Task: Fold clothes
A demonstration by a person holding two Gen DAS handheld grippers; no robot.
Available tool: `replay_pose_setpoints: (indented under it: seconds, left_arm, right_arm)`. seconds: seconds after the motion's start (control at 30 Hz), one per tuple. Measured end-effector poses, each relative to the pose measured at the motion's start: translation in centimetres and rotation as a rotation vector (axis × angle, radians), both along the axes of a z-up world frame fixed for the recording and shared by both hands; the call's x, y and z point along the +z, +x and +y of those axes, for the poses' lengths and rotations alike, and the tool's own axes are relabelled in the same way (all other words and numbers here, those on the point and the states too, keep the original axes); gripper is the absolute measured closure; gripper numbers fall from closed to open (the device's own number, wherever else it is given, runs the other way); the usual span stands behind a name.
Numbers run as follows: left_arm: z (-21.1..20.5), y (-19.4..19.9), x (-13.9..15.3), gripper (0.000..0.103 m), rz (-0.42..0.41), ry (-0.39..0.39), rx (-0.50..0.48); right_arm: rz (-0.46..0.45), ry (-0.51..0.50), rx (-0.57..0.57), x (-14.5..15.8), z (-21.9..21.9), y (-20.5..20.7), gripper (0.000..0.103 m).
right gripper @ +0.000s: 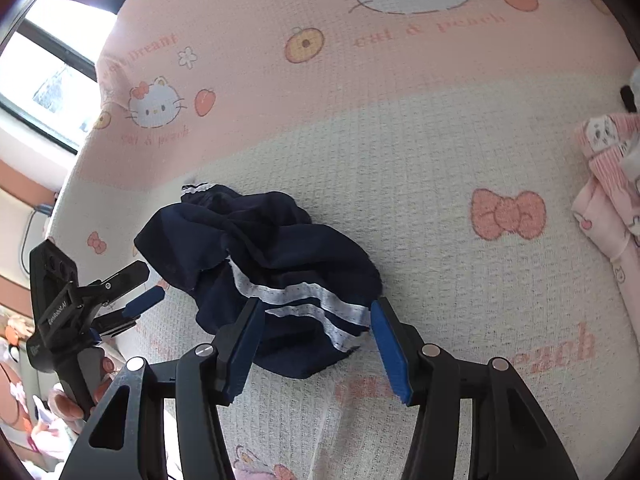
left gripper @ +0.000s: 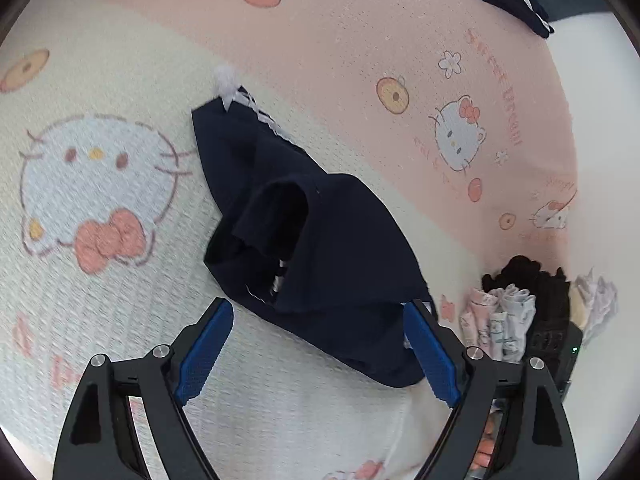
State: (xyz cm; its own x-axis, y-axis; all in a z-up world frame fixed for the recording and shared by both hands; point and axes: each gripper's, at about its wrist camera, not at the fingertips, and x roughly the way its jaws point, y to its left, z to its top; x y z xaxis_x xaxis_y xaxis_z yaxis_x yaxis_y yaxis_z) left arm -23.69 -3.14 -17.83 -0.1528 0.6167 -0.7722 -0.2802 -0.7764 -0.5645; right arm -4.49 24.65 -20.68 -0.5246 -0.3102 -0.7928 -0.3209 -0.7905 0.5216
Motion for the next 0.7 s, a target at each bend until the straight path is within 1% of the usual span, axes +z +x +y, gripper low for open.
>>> replay_pose_setpoints:
  seconds: [0.1,0.17,0.23,0.3,0.4,0.47,0.57,0.63,0.7]
  left_arm:
    - [1.2,0.3,0.3,0.016,0.111,-0.078,-0.015]
    - [1.4,0.6,-0.1,0.016,0.172,-0.146,-0.045]
    - [1.5,1.2,-0.4,0.016,0.228,-0.210,-0.082]
    - [2.0,2.2,-0.3,0.016,0.302,-0.257,-0.124]
    - [3.1,3.6,-0.2,0.016,0.410,-0.345,-0.202]
    - [3.8,4.2,-0.4,0.016,0.456,-0.380,-0.248]
    - [4.5,4.6,-0.6,0.017,0.518,-0.396,-0.269]
    - [4.5,4.8,-0.9,0.017,0.553,-0.422,-0.288]
    - [4.5,4.8,-1.1,0.022,0.558,-0.441,-0.310]
  right_arm:
    - [-0.025,-0.027,-0.022,-0.6,0.3,0.3,0.048]
    - [-0.044,-0.014,-0.026,-0.7,0.2,0.5,0.048]
    - [-0.052,0.047,-0.006,-0.4,-0.2,0.5,0.048]
    - [-0.054,0.128,0.023,0.0,-0.9,0.5,0.048]
    - [-0.051,0.218,0.082,0.5,-1.9,0.2,0.047]
    - [-0.047,0.243,0.101,0.6,-2.4,0.1,0.047]
    - [-0.039,0.275,0.132,0.6,-3.2,-0.2,0.047]
    - [-0.036,0.303,0.145,0.6,-3.5,-0.5,0.047]
    - [-0.035,0.339,0.153,0.7,-3.9,-0.7,0.047]
